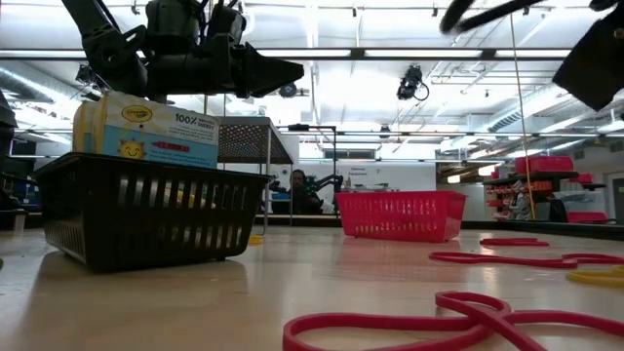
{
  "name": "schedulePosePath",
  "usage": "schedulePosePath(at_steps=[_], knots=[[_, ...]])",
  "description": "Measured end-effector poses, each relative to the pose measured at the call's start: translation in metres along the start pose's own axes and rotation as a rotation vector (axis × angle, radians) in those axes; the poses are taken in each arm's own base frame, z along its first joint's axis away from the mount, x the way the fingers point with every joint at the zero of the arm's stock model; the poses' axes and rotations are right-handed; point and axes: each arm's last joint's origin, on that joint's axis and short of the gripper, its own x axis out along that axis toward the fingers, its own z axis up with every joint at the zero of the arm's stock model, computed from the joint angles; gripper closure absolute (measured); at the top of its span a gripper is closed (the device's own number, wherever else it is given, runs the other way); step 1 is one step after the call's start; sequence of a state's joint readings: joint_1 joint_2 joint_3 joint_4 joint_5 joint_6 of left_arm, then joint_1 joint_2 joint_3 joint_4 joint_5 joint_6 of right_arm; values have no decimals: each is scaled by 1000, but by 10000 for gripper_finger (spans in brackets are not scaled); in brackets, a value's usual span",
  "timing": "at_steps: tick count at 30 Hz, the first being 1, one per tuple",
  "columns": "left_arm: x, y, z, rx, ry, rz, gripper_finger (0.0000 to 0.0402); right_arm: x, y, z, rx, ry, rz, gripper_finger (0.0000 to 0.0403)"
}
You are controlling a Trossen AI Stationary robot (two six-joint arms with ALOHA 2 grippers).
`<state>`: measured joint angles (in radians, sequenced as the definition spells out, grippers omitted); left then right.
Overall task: Pick & Place Office Desk Supplies
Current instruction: Put the orange rubber band into the green basket, then put the middle red rubber band into the green basket
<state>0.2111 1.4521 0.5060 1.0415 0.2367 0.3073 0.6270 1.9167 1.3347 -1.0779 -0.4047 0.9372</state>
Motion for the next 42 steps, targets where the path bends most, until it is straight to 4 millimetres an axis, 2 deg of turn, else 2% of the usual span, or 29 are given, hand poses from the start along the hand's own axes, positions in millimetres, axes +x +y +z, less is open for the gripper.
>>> schedulePosePath(at_steps=[14, 26, 30, 34, 39, 42], knots=[[0, 0, 0, 0, -1, 0, 274, -34, 12, 9, -62, -111, 42, 260], [0, -1, -3, 4, 26, -8, 274, -35, 7, 7, -71, -96, -6, 194], [0, -1, -3, 4, 26, -9, 274, -36, 1, 8, -45, -89, -49, 186], [0, -1, -2, 5, 22, -17, 274, -40, -14, 8, -21, -78, -193, 190], [0, -1, -2, 4, 20, -18, 274, -47, -29, 17, -119, -158, -361, 197], [0, -1, -2, 3, 20, -19, 274, -52, -34, 31, -189, -226, -372, 202]])
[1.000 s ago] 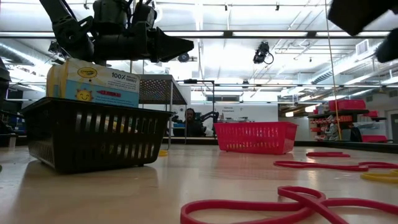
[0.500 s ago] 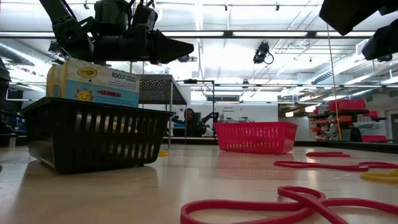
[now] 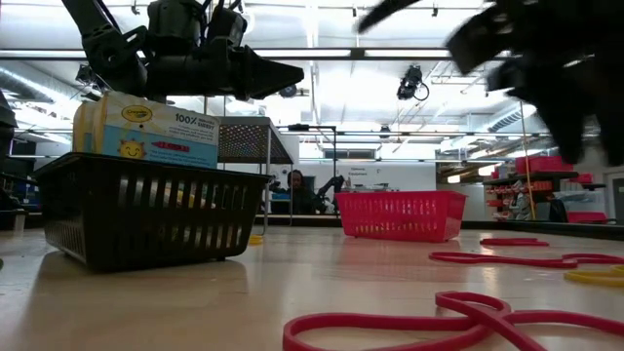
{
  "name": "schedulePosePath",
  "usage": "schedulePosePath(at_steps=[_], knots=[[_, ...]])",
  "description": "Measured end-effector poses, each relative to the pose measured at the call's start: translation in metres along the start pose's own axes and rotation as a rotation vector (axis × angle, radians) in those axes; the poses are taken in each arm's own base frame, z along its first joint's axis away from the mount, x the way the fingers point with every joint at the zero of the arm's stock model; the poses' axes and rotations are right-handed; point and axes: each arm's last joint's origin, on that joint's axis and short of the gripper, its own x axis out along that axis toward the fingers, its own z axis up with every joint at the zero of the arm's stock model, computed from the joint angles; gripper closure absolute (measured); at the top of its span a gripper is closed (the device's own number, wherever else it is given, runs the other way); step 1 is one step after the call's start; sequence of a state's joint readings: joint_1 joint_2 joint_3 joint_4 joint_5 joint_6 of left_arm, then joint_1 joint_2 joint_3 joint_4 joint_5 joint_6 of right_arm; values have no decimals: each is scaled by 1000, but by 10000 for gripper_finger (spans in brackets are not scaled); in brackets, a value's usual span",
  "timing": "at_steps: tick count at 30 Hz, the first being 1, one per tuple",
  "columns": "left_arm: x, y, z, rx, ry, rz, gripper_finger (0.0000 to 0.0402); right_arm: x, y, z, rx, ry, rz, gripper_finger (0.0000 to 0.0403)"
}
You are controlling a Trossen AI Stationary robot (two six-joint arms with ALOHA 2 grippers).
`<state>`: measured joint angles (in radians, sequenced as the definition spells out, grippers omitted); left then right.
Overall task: Pick & Place Office Desk Supplies
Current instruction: Put the middle red rubber band into the green basket
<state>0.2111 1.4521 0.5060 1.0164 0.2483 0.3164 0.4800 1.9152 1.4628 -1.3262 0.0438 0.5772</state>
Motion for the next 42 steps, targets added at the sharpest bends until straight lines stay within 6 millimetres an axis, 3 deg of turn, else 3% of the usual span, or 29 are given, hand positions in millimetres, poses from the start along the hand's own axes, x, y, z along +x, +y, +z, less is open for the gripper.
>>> schedulePosePath(at_steps=[6, 10, 19, 26, 30, 35, 42], knots=[[0, 0, 0, -1, 0, 0, 274, 2, -12, 30, -90, -183, 101, 208], [0, 0, 0, -2, 1, 0, 274, 15, -18, 41, -128, -238, 169, 209], [0, 0, 0, -6, 2, -1, 274, 54, -24, 44, -136, -272, 272, 209], [0, 0, 0, -6, 2, -1, 274, 72, -21, 39, -125, -336, 269, 216], [0, 0, 0, -4, 2, -1, 274, 78, -19, 36, -99, -347, 226, 264], [0, 0, 0, -3, 3, 1, 274, 80, -17, 33, -100, -358, 173, 384], [0, 0, 0, -3, 3, 2, 274, 67, -9, 34, -116, -358, 95, 399]])
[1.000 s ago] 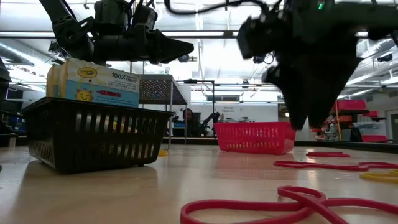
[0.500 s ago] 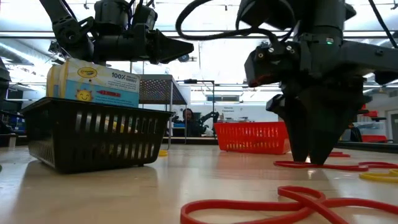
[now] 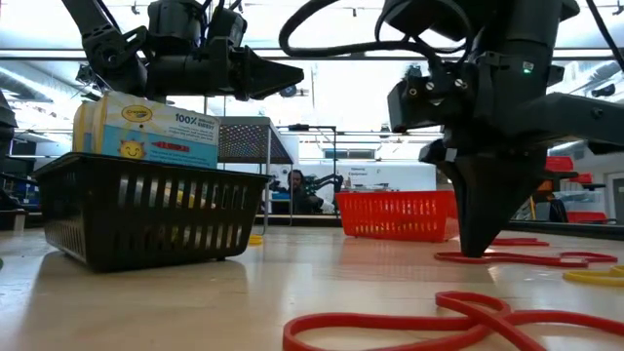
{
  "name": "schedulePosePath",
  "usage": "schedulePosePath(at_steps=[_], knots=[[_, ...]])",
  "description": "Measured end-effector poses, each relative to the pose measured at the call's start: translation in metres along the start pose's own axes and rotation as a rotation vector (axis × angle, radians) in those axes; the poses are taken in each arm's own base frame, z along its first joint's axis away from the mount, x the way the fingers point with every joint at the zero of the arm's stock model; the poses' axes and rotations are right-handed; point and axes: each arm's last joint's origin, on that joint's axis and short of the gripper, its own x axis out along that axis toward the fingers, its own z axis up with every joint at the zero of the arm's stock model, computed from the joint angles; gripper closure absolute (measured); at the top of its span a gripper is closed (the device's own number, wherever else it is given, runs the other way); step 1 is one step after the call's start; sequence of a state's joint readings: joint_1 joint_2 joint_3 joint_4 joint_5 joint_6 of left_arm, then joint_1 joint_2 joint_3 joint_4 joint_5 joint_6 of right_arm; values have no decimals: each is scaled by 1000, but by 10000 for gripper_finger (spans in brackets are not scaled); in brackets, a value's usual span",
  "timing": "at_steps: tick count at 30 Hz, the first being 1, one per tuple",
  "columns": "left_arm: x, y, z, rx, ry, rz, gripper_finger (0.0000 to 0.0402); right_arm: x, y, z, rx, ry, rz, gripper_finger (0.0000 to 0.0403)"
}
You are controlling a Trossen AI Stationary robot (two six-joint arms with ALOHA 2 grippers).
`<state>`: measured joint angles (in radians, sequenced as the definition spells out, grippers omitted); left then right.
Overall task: Pick & Place Office Desk Supplies
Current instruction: Put the middle red rubber band into the green basket
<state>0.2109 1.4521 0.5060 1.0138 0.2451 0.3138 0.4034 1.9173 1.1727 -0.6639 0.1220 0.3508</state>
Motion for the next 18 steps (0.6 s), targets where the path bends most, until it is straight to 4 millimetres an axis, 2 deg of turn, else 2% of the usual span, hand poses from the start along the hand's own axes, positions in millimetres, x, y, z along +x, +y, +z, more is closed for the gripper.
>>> schedulePosePath(at_steps=[3, 11, 18], knots=[[0, 0, 0, -1, 0, 0, 274, -10, 3, 4, -24, 42, -36, 401], [0, 0, -1, -1, 6, -2, 274, -56, 14, 18, -49, 76, -123, 402], [0, 0, -1, -1, 5, -1, 274, -104, 21, 15, -17, 174, -216, 402]])
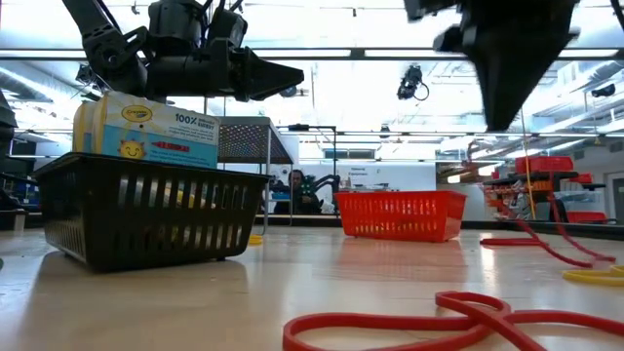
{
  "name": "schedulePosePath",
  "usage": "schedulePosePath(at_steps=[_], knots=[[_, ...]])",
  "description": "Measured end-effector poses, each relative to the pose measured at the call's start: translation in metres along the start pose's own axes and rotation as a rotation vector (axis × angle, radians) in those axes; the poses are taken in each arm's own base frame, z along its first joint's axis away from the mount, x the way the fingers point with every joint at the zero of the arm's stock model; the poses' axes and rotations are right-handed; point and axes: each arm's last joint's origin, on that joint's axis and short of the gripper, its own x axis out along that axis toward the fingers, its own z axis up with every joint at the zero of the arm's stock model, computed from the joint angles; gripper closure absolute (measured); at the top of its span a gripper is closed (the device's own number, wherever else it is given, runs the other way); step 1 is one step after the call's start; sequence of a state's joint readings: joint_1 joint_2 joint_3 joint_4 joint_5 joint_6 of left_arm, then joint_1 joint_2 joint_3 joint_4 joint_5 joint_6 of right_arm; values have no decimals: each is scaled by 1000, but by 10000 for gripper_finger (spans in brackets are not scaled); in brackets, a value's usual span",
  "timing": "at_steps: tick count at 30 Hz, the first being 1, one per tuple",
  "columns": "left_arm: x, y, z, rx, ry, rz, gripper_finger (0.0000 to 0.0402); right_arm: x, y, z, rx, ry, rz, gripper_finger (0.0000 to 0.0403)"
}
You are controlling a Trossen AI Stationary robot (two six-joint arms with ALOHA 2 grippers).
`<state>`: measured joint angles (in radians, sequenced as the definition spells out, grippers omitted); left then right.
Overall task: Pick & Place Office Desk Supplies
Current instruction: Put the middle red rubber band into the green basket
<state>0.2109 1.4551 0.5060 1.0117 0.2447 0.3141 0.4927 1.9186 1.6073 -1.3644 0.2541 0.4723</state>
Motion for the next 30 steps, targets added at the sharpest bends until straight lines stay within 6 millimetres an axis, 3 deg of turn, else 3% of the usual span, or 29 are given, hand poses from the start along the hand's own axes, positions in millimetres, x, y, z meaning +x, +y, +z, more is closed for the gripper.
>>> schedulePosePath(at_steps=[6, 18, 24, 30], knots=[[0, 0, 0, 1, -2, 0, 274, -40, -1, -11, 22, 54, -4, 403], [0, 0, 1, 5, -9, 3, 274, -98, -2, -18, 128, 4, 324, 403], [0, 0, 1, 4, -8, 3, 274, -106, 3, -23, 218, 111, 480, 403], [0, 0, 1, 3, -8, 3, 274, -94, 17, -32, 272, 288, 546, 403]])
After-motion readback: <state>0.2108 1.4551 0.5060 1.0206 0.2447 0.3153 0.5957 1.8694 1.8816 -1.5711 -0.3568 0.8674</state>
